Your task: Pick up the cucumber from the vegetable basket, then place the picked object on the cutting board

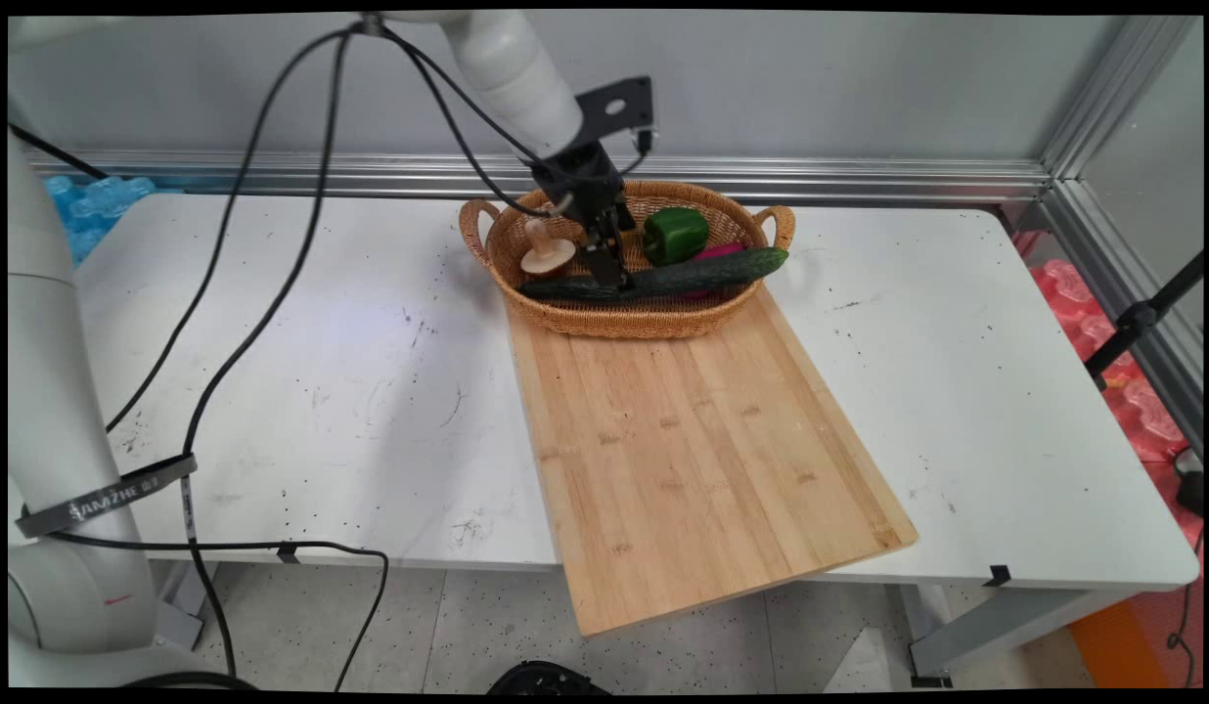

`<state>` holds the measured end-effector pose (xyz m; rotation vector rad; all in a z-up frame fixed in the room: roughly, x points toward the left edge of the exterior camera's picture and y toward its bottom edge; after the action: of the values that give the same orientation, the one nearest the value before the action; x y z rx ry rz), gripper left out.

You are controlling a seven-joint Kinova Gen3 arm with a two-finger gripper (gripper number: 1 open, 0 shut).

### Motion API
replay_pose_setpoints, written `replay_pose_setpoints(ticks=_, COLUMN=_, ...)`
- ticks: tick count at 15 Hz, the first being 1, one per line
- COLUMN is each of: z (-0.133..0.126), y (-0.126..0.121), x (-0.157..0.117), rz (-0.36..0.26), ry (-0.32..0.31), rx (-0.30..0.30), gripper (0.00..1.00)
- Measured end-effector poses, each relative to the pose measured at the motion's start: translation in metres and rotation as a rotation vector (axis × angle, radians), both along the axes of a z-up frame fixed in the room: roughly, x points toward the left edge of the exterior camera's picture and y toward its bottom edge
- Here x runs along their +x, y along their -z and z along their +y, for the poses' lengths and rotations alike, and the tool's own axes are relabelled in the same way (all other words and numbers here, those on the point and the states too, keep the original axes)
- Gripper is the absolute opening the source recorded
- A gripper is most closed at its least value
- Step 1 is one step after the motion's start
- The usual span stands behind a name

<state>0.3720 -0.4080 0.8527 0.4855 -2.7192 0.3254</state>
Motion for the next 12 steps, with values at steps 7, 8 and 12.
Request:
replay_pose_setpoints(ticks=7, z=-0.022, y=0.032, x=-0.023, rz=-0.03, ry=0.008, rx=0.046, gripper=0.0)
replay_pose_setpoints(ticks=8, z=-0.024, y=0.035, x=-0.026, rz=-0.033, ry=0.009, rx=0.053, gripper=0.0)
replay_pose_setpoints(ticks=12, z=-0.027, y=0.039, x=-0.031, rz=-0.03, ry=0.013, rx=0.067, gripper=0.0)
